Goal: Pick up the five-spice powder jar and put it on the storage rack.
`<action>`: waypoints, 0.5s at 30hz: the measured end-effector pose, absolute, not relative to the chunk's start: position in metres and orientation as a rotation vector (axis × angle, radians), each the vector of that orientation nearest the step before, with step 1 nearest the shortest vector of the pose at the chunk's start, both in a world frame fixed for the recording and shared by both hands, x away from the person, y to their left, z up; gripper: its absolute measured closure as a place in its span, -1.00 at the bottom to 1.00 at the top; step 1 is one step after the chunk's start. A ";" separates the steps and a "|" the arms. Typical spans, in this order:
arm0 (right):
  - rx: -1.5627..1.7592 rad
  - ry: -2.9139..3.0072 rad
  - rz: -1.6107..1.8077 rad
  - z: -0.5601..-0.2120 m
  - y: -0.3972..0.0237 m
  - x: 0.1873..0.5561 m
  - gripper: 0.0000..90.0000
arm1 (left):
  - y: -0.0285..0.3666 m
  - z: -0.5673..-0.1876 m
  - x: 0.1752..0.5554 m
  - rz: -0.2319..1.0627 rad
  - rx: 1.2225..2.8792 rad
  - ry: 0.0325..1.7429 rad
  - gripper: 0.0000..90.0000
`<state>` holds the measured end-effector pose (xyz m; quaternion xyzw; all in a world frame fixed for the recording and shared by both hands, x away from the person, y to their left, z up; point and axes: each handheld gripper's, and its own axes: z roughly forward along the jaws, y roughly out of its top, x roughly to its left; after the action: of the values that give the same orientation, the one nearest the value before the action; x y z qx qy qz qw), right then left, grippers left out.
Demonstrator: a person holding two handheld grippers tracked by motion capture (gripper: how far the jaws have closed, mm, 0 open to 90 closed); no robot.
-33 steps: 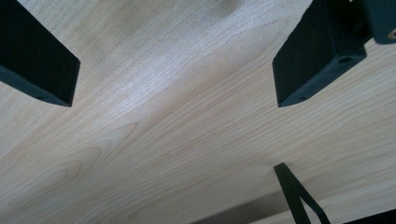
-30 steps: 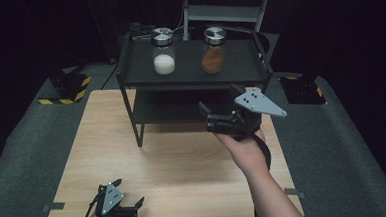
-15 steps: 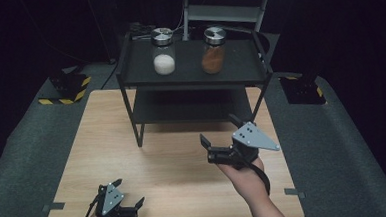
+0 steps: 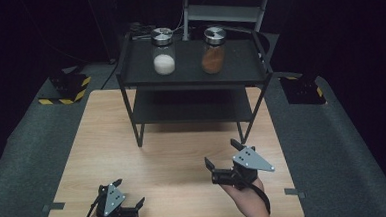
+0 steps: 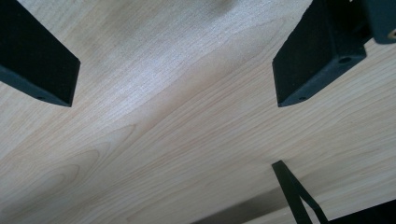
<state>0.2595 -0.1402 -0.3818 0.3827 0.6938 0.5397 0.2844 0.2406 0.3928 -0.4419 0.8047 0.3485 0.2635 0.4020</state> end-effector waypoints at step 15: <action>1.159 1.979 1.322 -0.443 -0.141 0.256 -1.00 | 0.392 -0.442 0.240 0.673 2.047 0.861 -0.98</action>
<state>0.2558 -0.1411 -0.4429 0.4246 0.7249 0.4841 0.2448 0.2401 0.3917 -0.4417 0.8089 0.3401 0.2661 0.3991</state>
